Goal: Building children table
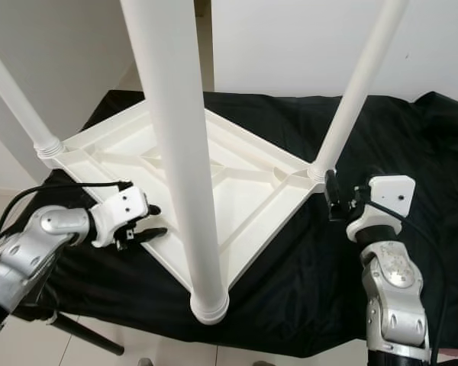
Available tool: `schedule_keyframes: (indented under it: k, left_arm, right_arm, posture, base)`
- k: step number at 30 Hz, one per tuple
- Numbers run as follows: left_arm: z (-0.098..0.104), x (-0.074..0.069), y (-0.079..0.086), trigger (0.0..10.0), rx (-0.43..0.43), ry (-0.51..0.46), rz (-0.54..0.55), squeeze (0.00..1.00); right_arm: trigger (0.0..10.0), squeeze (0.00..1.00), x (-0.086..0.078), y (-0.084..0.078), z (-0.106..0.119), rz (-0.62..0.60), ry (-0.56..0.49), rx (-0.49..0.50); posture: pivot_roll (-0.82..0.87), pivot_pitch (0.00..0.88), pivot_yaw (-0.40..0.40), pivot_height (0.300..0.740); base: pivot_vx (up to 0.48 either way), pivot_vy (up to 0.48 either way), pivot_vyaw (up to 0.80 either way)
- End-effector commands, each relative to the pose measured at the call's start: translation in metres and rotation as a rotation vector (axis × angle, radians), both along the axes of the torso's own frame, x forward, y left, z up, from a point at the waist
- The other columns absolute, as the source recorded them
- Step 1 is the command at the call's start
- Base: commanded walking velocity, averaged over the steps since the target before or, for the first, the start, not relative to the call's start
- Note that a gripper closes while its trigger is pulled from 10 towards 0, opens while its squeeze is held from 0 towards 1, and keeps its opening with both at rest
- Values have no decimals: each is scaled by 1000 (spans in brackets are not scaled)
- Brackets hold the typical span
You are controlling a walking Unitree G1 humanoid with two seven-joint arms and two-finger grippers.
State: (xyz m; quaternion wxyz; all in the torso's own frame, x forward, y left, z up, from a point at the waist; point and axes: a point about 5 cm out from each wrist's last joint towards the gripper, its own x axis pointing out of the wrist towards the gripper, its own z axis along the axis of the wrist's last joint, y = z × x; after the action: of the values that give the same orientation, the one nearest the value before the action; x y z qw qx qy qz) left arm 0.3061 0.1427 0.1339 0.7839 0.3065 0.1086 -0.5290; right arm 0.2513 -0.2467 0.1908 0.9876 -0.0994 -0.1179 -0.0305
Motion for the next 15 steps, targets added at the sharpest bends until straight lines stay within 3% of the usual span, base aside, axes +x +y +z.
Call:
schedule_keyframes:
  k: [1,2,6,7,15]
  left_arm:
    - [-7,3,2,10000,51,31,-35,800]
    - [-5,7,2,10000,54,31,-36,1000]
    - [0,19,1,10000,76,-15,-48,1000]
    - [3,22,0,10000,75,-18,-65,0]
    - [2,27,-6,10000,105,26,-163,0]
  right_arm:
    - [10000,0,1,-2,-1,3,1,3]
    - [10000,0,1,-2,0,7,-1,5]
    - [10000,0,1,7,-3,74,22,-15]
    - [10000,0,0,12,-6,117,40,-17]
    - [10000,0,-3,22,-15,211,91,-51]
  posture:
    - [-122,1,51,740]
    - [-125,0,51,740]
    - [-131,0,55,740]
    - [-135,0,57,740]
    - [-144,0,67,740]
  base:
    - [0,0,0]
    - [0,0,0]
    - [0,0,0]
    - [0,0,0]
    - [0,0,0]
